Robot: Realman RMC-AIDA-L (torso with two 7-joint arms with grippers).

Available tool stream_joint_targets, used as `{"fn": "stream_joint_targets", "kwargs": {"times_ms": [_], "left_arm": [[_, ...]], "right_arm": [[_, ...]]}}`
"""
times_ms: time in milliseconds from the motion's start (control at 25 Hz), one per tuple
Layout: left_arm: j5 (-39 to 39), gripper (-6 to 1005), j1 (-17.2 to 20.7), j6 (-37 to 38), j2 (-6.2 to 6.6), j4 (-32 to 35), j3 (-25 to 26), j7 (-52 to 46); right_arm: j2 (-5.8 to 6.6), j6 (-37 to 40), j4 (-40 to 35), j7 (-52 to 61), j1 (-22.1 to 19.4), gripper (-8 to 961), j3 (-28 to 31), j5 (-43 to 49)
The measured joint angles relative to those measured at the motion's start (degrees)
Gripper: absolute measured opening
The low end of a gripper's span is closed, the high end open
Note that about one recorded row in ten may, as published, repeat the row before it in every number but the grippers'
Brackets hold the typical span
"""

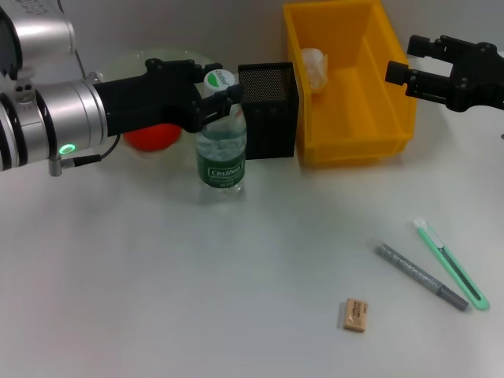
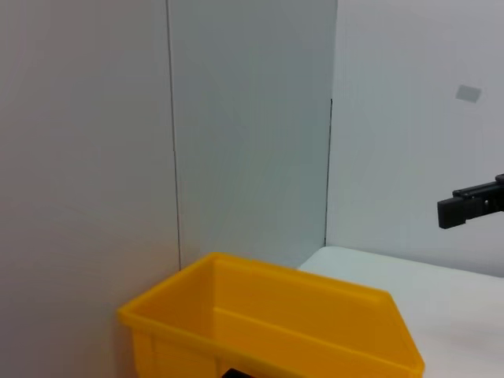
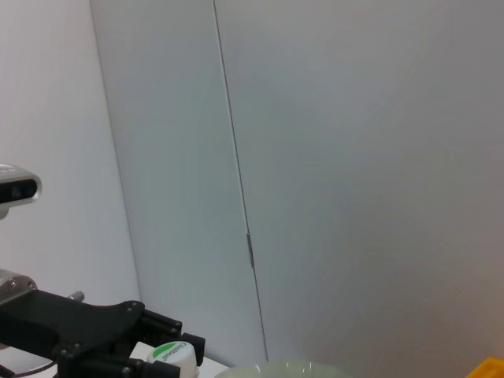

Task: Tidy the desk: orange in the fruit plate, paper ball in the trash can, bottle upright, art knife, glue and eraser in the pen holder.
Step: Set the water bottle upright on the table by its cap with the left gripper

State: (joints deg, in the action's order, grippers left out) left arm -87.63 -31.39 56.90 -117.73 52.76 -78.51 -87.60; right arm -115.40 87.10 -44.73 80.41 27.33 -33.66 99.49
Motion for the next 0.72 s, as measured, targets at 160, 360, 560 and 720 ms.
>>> {"fn": "stream_joint_targets", "kwargs": {"times_ms": [160, 360, 560, 720], "left_arm": [[-0.08, 430, 0.98, 0.52, 0.15, 1.45, 0.33, -0.05], [-0.08, 430, 2.02, 0.90, 0.24, 3.24, 0.36, -0.18], [-0.08, 430, 2.78, 1.79, 0.62, 3.91, 0.42, -0.67], [-0.08, 430, 3.24, 2.15, 1.00, 3.98, 0.54, -0.70]], "right_arm": [[0.00, 0.00, 0.00, 0.01, 0.00, 704, 0.00, 0.00], [0.00, 0.00, 0.00, 0.03, 0.05, 704, 0.00, 0.00], [0.00, 0.00, 0.08, 0.06, 0.08, 704, 0.00, 0.00], [-0.03, 0.00, 0.09, 0.07, 0.09, 704, 0.00, 0.00]]}}
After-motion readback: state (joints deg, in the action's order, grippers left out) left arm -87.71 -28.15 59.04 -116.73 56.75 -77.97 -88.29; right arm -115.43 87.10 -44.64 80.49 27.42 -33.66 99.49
